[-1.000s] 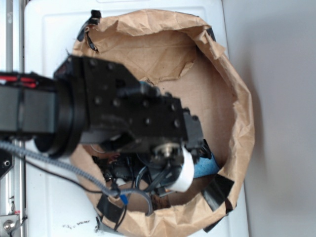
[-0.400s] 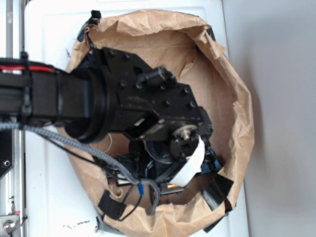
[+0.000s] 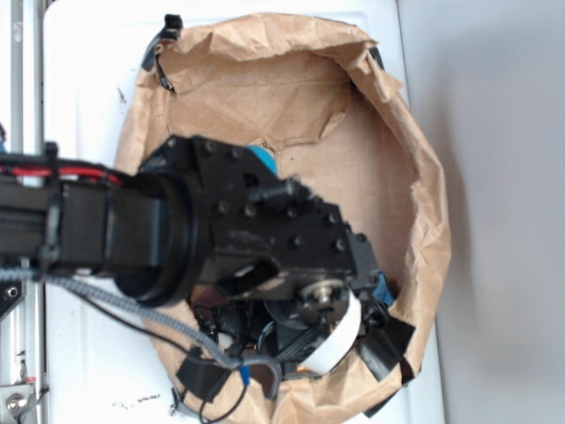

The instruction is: Grab the wood chip.

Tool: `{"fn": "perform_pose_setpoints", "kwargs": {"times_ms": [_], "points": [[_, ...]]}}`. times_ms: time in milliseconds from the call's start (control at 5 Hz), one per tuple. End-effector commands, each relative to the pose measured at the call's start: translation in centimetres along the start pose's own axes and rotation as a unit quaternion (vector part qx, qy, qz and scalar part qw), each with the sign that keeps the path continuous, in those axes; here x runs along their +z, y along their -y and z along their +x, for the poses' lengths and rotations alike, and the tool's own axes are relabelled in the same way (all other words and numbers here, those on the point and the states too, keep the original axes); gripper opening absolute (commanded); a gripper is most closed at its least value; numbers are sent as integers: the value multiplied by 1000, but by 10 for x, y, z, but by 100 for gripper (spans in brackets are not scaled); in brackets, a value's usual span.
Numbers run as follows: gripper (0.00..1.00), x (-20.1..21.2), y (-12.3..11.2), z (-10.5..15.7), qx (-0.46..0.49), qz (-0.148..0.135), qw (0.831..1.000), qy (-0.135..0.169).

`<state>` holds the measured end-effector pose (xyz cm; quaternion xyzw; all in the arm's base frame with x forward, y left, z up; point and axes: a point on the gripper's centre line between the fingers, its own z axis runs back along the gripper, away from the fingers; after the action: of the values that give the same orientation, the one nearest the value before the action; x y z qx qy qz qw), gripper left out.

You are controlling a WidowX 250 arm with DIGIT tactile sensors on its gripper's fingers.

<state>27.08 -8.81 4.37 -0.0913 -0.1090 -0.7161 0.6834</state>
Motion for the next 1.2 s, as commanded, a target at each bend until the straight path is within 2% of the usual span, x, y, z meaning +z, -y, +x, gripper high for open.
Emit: {"fn": "perform_pose_setpoints", "kwargs": {"times_ms": [0,200,400,600,800,1000], "points": [[100,-15,4,-2,-28,0,999,-32],[85,-17,0,-7,-4,-15,999,-43],[0,-10,-2,-9,11,-18,999,-34],[0,-5,-5,-11,25,3,999,-38],[0,28,-10,-24,143,44,988,-22],[0,80,-11,-47,272,35,961,-26]]}}
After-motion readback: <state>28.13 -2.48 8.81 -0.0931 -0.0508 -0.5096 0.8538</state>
